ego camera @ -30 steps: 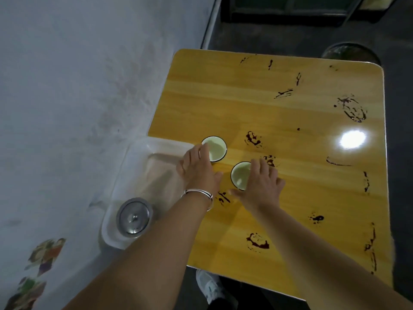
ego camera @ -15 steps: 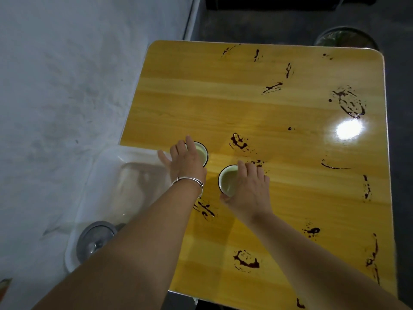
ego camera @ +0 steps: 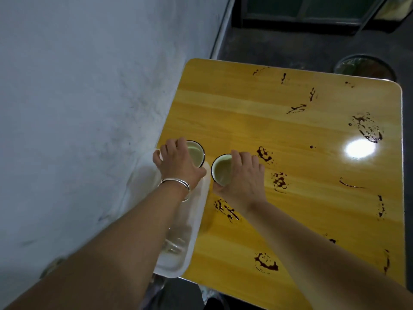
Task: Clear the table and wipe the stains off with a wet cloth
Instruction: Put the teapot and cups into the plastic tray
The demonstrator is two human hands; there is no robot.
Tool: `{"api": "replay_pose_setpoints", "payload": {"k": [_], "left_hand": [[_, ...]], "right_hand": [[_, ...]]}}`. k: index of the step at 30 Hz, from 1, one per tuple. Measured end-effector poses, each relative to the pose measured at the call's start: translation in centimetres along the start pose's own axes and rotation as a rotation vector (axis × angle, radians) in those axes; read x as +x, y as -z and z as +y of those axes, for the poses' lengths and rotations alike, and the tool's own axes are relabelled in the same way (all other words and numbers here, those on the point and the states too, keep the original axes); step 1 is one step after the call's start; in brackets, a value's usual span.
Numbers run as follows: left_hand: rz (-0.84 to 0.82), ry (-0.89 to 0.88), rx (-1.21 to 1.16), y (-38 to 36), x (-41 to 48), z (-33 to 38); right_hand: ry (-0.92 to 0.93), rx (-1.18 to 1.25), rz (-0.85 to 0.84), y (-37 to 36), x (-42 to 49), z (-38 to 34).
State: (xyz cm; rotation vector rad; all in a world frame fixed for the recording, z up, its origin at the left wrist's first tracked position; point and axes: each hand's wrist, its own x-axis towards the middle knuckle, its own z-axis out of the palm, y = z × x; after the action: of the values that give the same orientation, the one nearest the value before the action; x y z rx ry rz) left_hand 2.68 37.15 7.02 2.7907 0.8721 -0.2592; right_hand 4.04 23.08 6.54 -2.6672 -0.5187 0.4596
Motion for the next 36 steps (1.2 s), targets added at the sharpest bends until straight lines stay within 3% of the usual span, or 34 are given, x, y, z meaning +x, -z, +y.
{"api": "replay_pose_setpoints", "payload": {"k": [10, 18, 30, 36], "left_hand": [[-0.098, -0.072, 0.242, -2.2, 0.4, -9.8], [-0.130, -0.138, 0.311, -4.6, 0.6, -11.1], [-0.151, -0.147, 0.361, -4.8, 0.4, -10.5], [-0.102, -0.140, 0.232, -2.5, -0.5, -6.7]], "right_hand": [[0.201, -0.101, -0.116, -5.5, 0.9, -7.2], [0.224, -0.226, -0.185, -8.9, 1.5, -7.4], [0.254, -0.326, -0.106, -8.9, 1.2, -7.2], [0.179, -0.010, -0.046, -5.2, -0.3, -6.1]]}}
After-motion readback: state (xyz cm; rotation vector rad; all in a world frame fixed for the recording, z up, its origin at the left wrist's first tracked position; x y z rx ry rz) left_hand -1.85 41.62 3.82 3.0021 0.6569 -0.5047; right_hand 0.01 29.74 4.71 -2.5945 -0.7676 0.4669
